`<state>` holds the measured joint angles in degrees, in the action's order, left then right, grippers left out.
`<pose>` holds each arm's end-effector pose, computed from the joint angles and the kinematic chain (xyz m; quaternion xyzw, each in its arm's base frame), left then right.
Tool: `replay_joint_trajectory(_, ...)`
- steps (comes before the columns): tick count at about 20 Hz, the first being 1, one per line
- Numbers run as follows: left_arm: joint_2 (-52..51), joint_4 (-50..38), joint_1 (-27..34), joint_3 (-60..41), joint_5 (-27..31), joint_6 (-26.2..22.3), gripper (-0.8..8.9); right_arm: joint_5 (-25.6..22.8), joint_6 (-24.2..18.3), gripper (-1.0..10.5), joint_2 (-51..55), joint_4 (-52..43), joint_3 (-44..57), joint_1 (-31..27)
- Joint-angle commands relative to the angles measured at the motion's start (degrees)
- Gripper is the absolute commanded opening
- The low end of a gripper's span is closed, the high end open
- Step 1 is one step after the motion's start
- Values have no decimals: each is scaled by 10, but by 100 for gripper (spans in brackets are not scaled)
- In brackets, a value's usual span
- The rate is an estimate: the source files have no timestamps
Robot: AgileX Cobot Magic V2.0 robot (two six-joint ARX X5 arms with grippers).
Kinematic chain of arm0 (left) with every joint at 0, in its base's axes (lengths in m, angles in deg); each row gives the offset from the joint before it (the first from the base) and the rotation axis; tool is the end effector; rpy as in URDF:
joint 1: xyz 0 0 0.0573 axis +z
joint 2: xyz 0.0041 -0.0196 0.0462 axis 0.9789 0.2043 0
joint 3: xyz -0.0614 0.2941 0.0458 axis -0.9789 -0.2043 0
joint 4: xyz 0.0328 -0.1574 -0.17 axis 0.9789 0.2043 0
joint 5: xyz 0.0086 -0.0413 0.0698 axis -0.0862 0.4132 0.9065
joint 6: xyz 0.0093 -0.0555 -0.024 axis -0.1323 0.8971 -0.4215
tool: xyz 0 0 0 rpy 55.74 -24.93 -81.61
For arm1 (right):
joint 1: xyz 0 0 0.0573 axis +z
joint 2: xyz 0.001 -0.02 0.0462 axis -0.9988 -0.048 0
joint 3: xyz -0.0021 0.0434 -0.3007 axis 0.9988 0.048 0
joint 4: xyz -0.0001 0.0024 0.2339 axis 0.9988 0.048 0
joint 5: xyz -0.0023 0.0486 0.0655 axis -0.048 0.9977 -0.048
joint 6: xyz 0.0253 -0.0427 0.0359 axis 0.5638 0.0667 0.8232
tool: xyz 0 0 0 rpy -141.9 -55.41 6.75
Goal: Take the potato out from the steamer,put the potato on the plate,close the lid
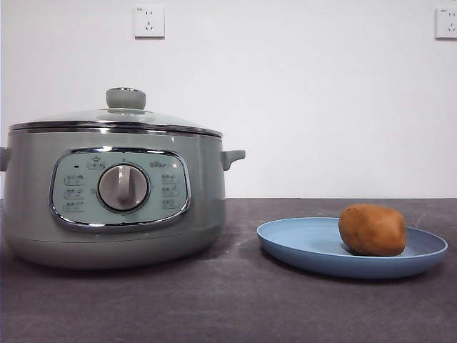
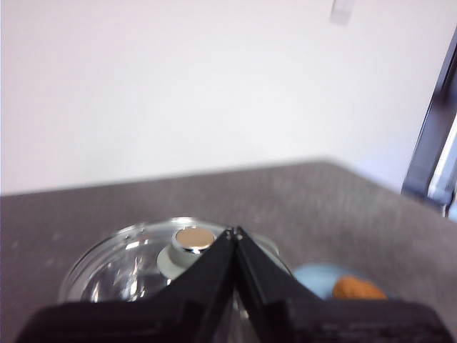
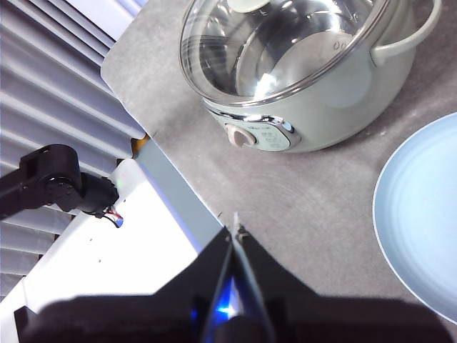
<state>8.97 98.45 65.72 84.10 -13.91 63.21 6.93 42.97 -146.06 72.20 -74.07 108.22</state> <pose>0.0391 -0.0210 0.3104 -0.0745 0.0054 -0.2548 0.9641 0.1501 0.0867 0.3748 0.0496 0.4102 0.4816 0.7729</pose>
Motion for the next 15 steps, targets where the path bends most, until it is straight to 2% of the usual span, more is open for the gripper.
replay_joint_trajectory(1, -48, -146, 3, -141, 4, 50, -3, 2, -5, -2, 1, -2, 0, 0)
replay_joint_trajectory(3, -81, -199, 3, -209, 8, 58, -3, 2, -5, -2, 1, -2, 0, 0)
replay_joint_trajectory(8, -172, -193, 24, -304, 19, 76, -4, 2, -5, -2, 1, -2, 0, 0)
replay_joint_trajectory(15, -175, -30, 67, -311, 49, 77, -3, 2, -5, -2, 1, -2, 0, 0)
